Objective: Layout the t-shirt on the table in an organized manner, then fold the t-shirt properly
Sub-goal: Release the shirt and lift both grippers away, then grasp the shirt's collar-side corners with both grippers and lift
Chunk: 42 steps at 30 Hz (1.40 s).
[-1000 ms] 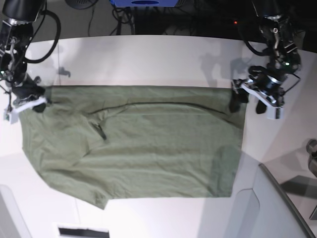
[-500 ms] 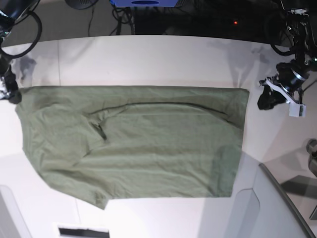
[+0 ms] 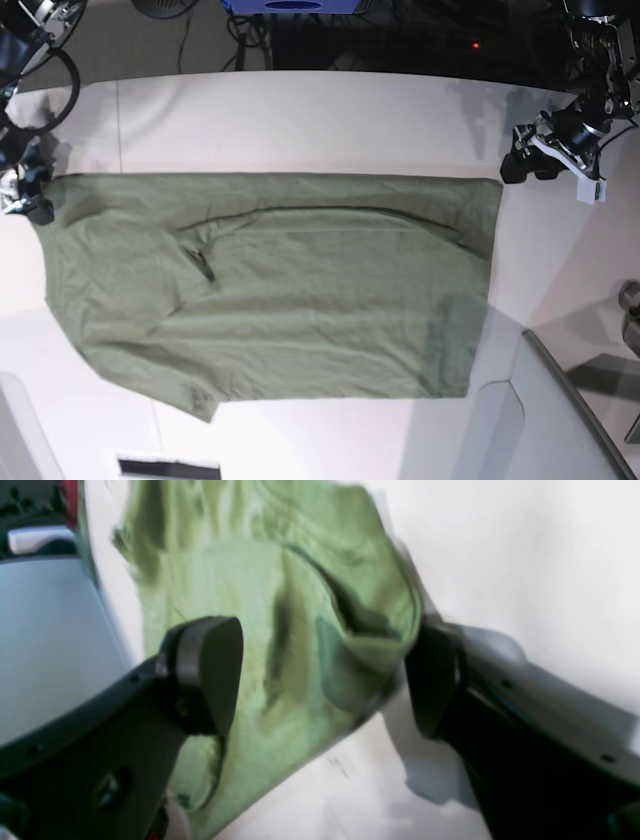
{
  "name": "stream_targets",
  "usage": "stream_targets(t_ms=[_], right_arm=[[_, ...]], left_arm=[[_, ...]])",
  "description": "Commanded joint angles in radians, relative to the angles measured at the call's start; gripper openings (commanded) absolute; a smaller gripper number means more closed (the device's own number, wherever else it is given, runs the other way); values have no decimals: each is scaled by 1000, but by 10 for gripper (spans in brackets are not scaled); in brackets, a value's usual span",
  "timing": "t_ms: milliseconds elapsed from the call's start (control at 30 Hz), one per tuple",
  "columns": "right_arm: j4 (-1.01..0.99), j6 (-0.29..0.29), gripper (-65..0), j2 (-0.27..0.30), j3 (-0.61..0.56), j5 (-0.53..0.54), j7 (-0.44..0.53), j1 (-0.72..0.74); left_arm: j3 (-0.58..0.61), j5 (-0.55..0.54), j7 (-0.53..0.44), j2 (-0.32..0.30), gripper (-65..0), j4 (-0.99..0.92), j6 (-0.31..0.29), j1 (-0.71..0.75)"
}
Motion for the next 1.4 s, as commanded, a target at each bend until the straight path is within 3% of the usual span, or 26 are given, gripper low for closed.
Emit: stream_targets(t_ms=[0, 167, 300, 500, 567, 800, 933, 1000, 1200, 1367], right_arm=[[-7, -17, -176, 7, -2, -30, -14, 5], [-16, -17, -176, 7, -3, -30, -14, 23], [-28, -17, -212, 7, -5, -32, -14, 35], [-131, -17, -584, 9, -5, -32, -14, 67], [-134, -17, -650, 7, -5, -32, -14, 67], [-134, -17, -647, 7, -5, -32, -19, 66], [-134, -17, -648, 7, -5, -32, -20, 66], [-134, -17, -648, 7, -5, -32, -20, 66], [-134, -17, -648, 7, -5, -32, -20, 63], [-134, -17, -648, 7, -5, -32, -20, 61]], left_arm=[[-7, -17, -14, -20, -217, -4, -6, -2], [-20, -18, -16, -12, -219, -29, -4, 0], [-124, -18, -16, 17, -235, -64, -4, -2], [-178, -18, -16, 22, -260, -102, -4, -6], [-176, -18, -16, 25, -258, -104, -4, -8], [-175, -18, -16, 28, -247, -108, -4, -11], [-109, -18, -16, 39, -86, -108, -4, -35], [-83, -18, -16, 43, -43, -112, -4, -43], [-23, -17, -16, 102, -43, -136, -4, -97], [19, -17, -17, 115, -43, -213, -4, -152]])
